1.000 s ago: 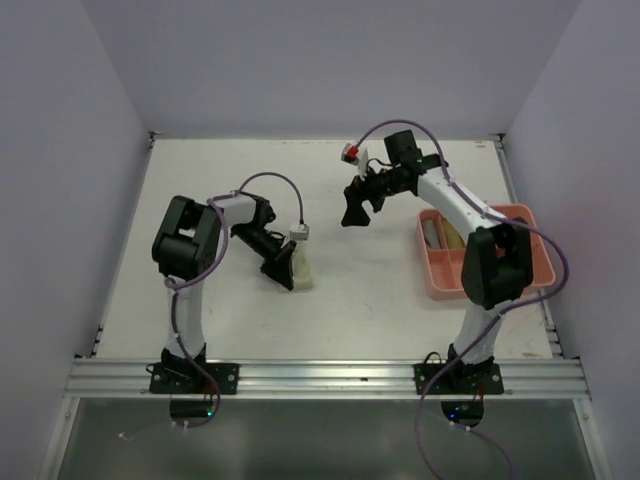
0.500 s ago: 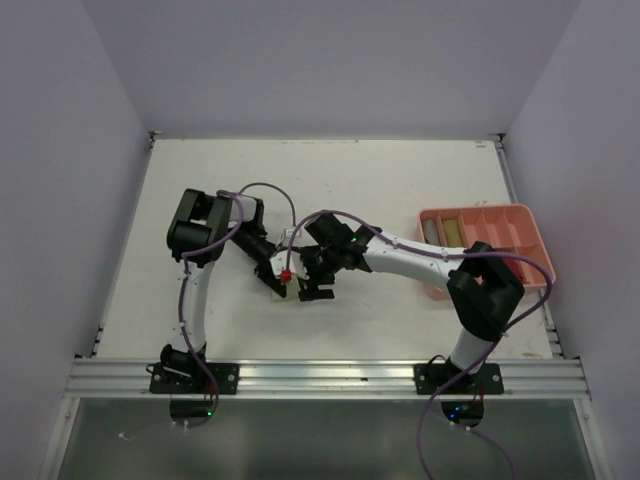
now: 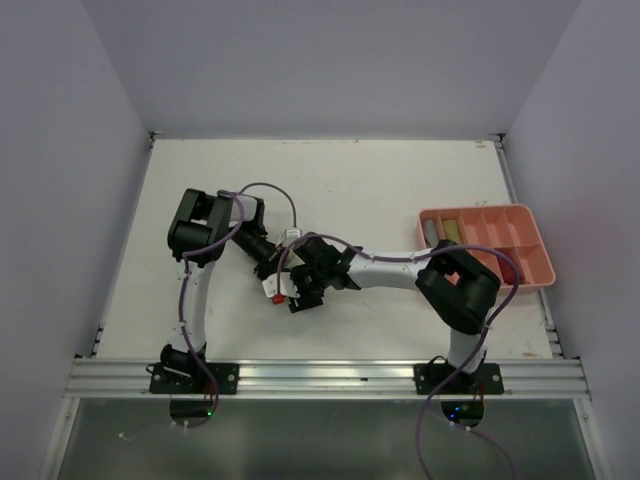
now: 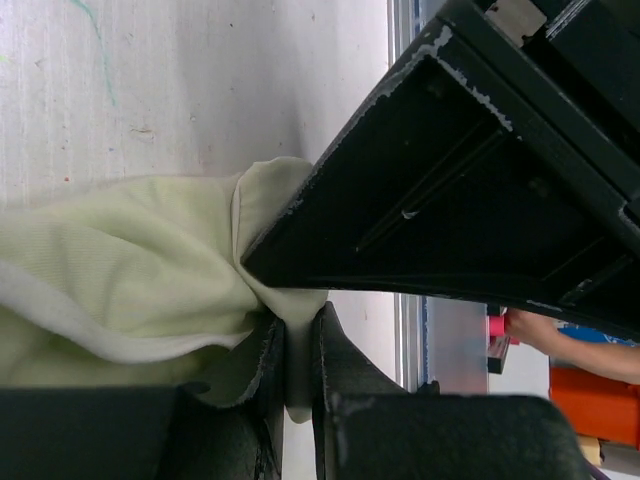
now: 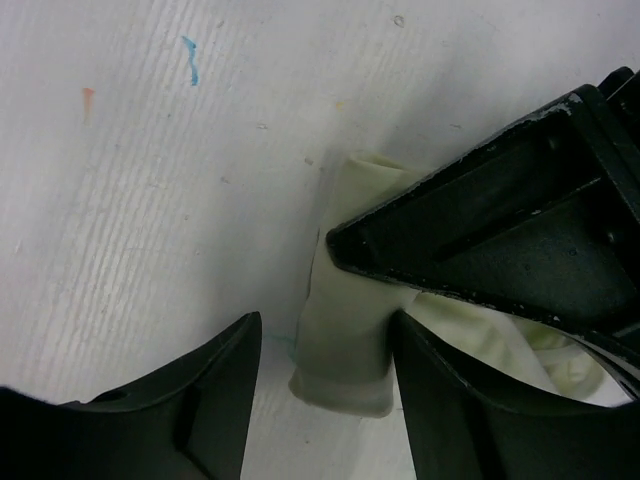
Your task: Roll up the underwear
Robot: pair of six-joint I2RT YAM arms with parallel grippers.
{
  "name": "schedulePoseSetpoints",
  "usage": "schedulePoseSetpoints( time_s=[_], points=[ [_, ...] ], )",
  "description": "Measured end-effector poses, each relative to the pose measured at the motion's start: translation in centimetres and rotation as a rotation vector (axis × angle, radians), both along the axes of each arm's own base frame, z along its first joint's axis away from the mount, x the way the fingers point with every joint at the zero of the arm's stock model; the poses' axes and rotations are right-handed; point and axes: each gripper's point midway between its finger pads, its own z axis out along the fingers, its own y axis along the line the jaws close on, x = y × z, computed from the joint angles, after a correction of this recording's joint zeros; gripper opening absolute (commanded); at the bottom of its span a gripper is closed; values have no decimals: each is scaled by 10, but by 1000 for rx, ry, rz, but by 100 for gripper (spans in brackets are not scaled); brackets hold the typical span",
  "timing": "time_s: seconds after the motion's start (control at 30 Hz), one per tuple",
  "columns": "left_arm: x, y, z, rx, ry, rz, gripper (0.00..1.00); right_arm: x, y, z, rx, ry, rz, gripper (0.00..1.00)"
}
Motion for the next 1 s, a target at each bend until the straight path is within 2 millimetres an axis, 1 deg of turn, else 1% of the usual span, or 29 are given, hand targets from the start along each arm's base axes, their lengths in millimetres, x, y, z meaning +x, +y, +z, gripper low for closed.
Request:
schedulePoseSetpoints(
  time_s=[0.07, 0.13, 0.17, 0.2, 0.27, 0.3, 0.37, 0.43, 0.47, 0.53, 0.57, 0.6, 0.67, 0.73, 0.77, 0.8, 0.87, 0.9, 0.93, 0.97, 1.0],
  points=[
    [0, 0, 0, 1, 0, -1, 13, 5, 4, 0, 14, -11, -9, 55],
    [0, 1, 0, 3, 0, -3, 16, 7, 7, 0, 24, -13, -14, 41],
    [0, 1, 0, 4, -1, -5, 18, 9, 9, -1, 26, -14, -16, 25],
    [-1, 1, -1, 6, -1, -7, 19, 10, 10, -1, 31, -18, -16, 17],
    [-1, 2, -1, 6, -3, -11, 25, 13, 13, 0, 37, -14, -25, 4],
    [-1, 2, -1, 5, -5, -12, 27, 14, 13, 0, 35, -7, -27, 0],
    [-1, 2, 1, 5, -6, -11, 32, 13, 13, 0, 27, 20, -30, 0],
    [0, 3, 5, 8, -22, -14, 41, 13, 14, 0, 11, 61, -31, 0],
    [2, 4, 7, 11, -42, -17, 44, 15, 16, 0, 4, 84, -37, 0],
    [13, 6, 14, 10, -128, -14, 49, 17, 17, 0, 0, 143, -47, 0],
    [24, 8, 20, 7, -194, 2, 51, 18, 17, 0, 2, 177, -56, 0],
    [39, 10, 25, 2, -276, 26, 53, 18, 16, 0, 4, 217, -63, 0],
    [76, 21, 44, 0, -450, 102, 55, 17, 14, -1, 7, 296, -76, 0],
    [112, 41, 69, 12, -616, 201, 55, 16, 12, -1, 11, 383, -91, 0],
    [128, 55, 83, 23, -695, 261, 56, 15, 12, -1, 13, 426, -98, 0],
    [138, 66, 94, 33, -760, 304, 56, 16, 11, -1, 15, 463, -105, 0],
    [155, 97, 119, 73, -907, 412, 59, 16, 11, -2, 13, 572, -124, 0],
    [159, 113, 127, 108, -990, 454, 75, 17, 11, -2, 12, 629, -134, 0],
    [158, 126, 135, 146, -1068, 482, 84, 18, 12, -2, 8, 684, -147, 0],
    [152, 133, 142, 174, -1130, 498, 92, 18, 12, -2, 6, 742, -159, 0],
    [147, 136, 146, 194, -1180, 503, 100, 18, 12, -2, 3, 798, -169, 0]
  ],
)
